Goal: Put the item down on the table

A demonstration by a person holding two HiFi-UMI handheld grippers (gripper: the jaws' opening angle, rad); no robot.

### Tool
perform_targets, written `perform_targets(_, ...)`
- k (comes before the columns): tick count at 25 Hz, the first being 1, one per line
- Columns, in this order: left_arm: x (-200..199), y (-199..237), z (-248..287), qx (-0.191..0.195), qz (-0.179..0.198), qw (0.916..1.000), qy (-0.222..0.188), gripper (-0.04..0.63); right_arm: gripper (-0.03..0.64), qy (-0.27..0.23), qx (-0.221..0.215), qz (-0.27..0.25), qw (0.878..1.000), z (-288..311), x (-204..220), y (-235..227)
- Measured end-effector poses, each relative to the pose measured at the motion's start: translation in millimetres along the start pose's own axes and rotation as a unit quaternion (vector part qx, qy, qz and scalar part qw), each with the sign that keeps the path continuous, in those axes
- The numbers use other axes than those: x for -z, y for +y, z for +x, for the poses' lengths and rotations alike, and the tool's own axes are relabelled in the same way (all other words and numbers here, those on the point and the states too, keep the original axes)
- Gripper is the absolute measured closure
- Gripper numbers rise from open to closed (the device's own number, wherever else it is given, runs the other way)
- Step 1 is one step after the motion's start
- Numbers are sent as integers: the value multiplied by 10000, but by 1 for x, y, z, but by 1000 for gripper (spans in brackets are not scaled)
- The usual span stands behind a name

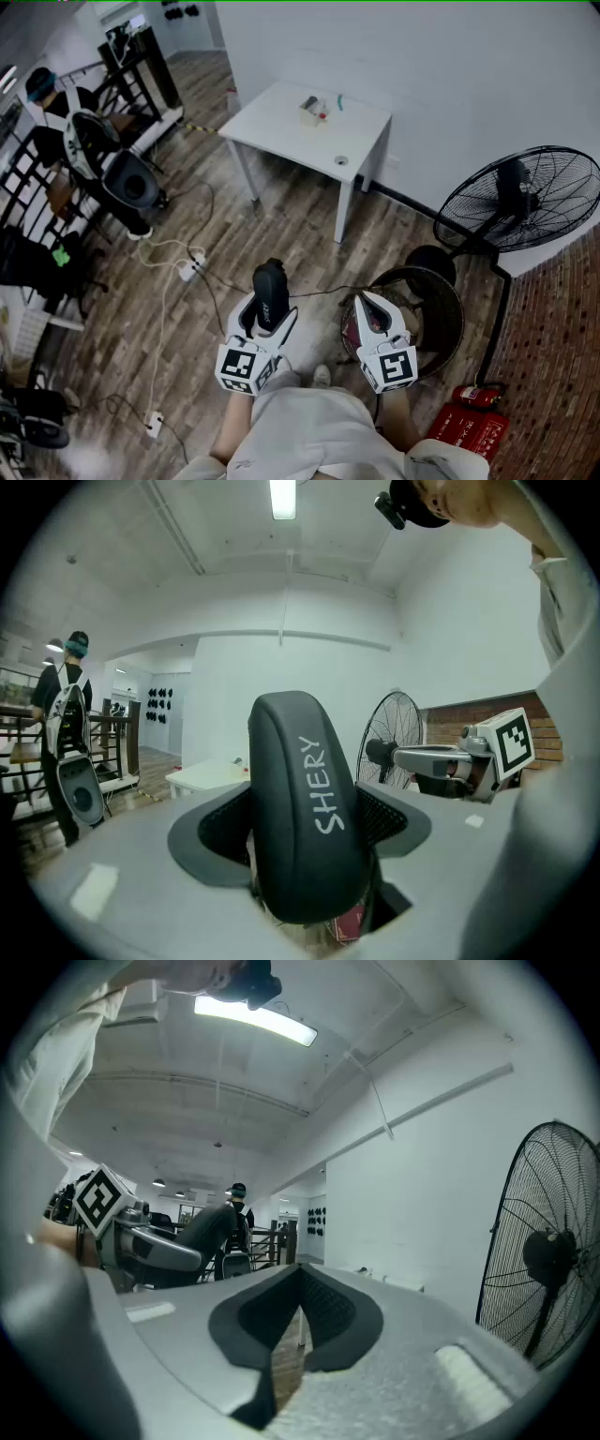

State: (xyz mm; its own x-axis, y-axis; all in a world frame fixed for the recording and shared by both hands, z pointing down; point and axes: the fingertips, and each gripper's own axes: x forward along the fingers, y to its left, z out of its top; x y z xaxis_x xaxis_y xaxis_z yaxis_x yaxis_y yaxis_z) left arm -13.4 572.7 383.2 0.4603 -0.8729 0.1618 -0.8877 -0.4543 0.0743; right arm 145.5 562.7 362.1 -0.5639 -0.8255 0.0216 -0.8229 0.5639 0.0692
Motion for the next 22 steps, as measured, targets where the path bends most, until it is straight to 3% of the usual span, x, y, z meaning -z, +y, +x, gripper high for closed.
perform_targets(10,-11,-26,1,-223,148,9996,-125,236,614,-206,-112,10,9997,-14,-11,-16)
perform_targets(22,-17,-3,24,-357,157,9991,-136,236,614,-152,-327,4,9993,23,-6,-22)
